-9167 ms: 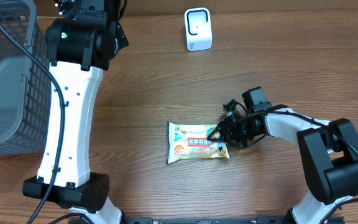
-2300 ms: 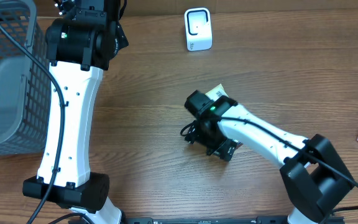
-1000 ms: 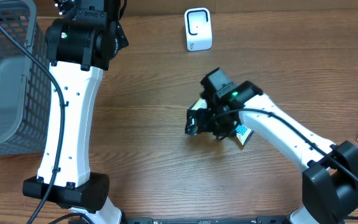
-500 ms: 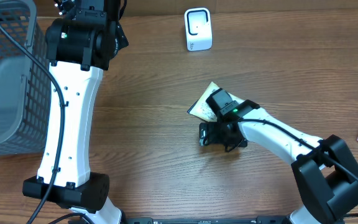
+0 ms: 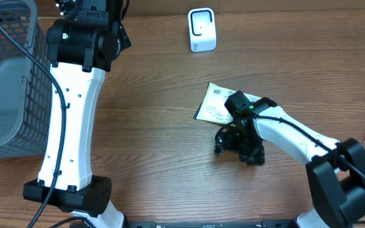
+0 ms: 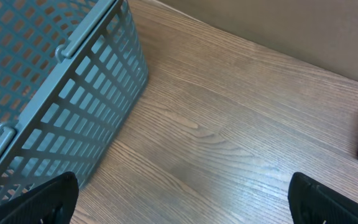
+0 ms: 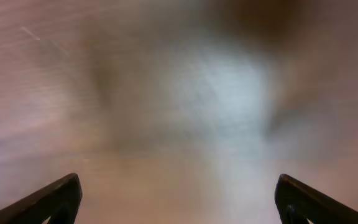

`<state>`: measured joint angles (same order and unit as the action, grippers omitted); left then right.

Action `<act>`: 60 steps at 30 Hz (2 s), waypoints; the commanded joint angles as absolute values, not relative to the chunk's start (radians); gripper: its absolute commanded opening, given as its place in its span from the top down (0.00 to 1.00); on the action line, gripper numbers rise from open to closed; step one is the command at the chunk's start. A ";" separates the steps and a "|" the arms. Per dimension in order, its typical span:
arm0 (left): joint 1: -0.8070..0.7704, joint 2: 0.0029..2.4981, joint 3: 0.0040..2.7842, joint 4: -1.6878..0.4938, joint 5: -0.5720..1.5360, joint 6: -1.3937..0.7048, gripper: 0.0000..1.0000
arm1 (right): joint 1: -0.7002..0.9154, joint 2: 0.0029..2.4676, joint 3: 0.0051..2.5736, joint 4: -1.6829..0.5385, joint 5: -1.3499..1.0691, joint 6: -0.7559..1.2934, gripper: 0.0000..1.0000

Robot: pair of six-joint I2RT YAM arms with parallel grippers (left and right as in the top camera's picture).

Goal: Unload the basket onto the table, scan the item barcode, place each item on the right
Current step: 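Drag the yellow bag right along the table with the right gripper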

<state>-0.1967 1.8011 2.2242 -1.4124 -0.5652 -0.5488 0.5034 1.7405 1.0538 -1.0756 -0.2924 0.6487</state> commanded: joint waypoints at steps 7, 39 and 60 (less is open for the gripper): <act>-0.202 1.811 2.233 -1.410 -0.575 -0.565 0.00 | 0.353 1.584 1.062 -1.121 -0.339 0.783 0.00; -0.202 1.811 2.233 -1.410 -0.575 -0.565 0.00 | 0.095 1.826 1.033 -0.658 -0.582 0.607 0.00; -0.202 1.811 2.233 -1.410 -0.575 -0.565 0.00 | 0.031 1.833 1.036 -0.746 -0.546 0.466 0.00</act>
